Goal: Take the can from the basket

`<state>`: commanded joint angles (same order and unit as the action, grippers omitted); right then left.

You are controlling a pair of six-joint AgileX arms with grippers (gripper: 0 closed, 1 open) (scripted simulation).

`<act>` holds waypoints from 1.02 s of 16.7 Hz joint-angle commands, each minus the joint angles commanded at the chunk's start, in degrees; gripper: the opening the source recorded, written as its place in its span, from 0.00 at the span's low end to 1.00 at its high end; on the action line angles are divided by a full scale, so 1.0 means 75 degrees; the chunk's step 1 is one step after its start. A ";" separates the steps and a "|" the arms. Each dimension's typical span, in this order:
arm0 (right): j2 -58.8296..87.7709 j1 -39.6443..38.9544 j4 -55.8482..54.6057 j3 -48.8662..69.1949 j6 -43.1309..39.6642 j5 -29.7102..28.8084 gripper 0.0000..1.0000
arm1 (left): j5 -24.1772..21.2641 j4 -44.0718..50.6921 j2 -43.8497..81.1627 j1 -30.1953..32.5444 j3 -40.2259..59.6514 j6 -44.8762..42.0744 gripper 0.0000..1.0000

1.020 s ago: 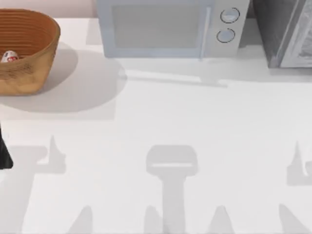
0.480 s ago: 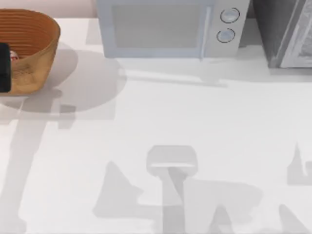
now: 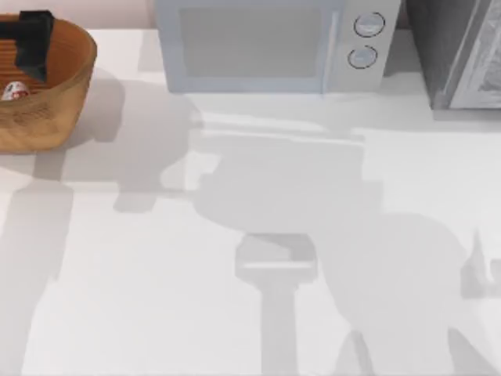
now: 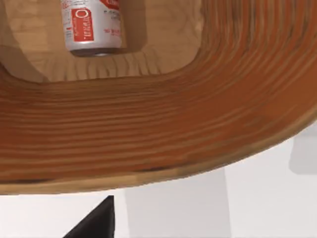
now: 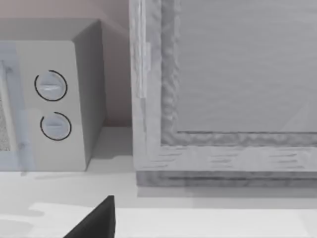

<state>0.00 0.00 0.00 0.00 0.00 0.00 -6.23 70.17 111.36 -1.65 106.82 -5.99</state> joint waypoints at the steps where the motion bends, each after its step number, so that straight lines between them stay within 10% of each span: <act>1: 0.0000 0.0000 0.0000 0.0000 0.0000 0.0000 1.00 | -0.0036 0.0432 0.0759 -0.0067 0.0802 -0.0041 1.00; 10: 0.0000 0.0000 0.0000 0.0000 0.0000 0.0000 1.00 | -0.0233 0.2781 0.5521 -0.0668 0.6758 -0.0365 1.00; 17: 0.0000 0.0000 0.0000 0.0000 0.0000 0.0000 1.00 | -0.0259 0.3054 0.6271 -0.0821 0.7919 -0.0434 1.00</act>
<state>0.00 0.00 0.00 0.00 0.00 0.00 -8.17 93.07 158.39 -7.81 166.21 -9.24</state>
